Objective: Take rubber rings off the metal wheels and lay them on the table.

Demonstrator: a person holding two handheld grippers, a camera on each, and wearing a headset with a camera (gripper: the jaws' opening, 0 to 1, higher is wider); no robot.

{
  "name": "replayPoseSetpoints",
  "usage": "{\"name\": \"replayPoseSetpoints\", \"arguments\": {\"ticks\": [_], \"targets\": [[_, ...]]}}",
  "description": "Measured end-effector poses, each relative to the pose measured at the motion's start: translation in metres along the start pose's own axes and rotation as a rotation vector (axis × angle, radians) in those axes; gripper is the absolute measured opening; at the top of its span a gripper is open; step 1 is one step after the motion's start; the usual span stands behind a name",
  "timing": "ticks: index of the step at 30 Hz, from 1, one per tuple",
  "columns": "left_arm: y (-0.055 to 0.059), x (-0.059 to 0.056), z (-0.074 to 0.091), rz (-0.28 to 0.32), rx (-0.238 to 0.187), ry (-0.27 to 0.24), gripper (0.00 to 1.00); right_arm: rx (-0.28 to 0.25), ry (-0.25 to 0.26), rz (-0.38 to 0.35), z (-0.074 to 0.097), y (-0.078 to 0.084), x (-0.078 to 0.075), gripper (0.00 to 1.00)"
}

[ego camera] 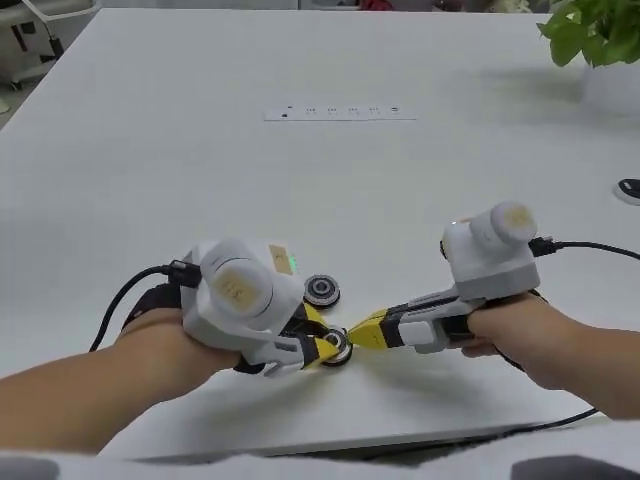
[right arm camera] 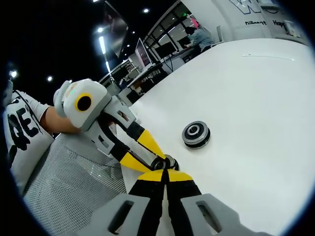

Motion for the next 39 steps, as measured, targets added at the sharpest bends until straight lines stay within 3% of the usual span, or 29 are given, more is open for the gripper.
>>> {"name": "replayPoseSetpoints", "arguments": {"ticks": [14,16,17,18,19,20,21,39], "targets": [[0.000,-0.001,-0.001,-0.011,0.007,-0.009,0.13,0.002,-0.029,0.025,-0.004,-0.002,0.008,0.00],[-0.001,-0.001,-0.002,-0.010,0.007,-0.009,0.13,-0.025,-0.062,0.019,-0.006,-0.005,0.015,0.00],[-0.001,-0.001,-0.002,-0.010,0.007,-0.010,0.13,-0.062,-0.133,-0.006,-0.008,-0.011,0.025,0.00],[-0.001,-0.001,-0.002,-0.011,0.007,-0.012,0.13,-0.057,-0.113,0.004,-0.009,-0.012,0.025,0.00],[-0.001,-0.001,-0.002,-0.011,0.007,-0.013,0.13,0.002,-0.079,0.083,-0.010,-0.008,0.021,0.00],[-0.001,-0.001,-0.002,-0.010,0.007,-0.012,0.13,0.003,-0.080,0.087,-0.011,-0.008,0.021,0.00],[-0.001,-0.001,-0.002,-0.010,0.007,-0.012,0.13,-0.010,-0.090,0.057,-0.012,-0.008,0.023,0.00],[-0.003,0.000,-0.003,-0.048,0.004,-0.012,0.14,-0.016,-0.033,0.055,-0.002,-0.005,0.012,0.00]]}}
Point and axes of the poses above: the centre of the closed fingertips' face, and the gripper's own axes: z roughly backward along the fingers, x roughly to its left, y roughly out of its underside, the point moved 6 cm from there along z, roughly backward along the fingers, and after that the axes turned 6 degrees about -y, right-handed, at the moved point
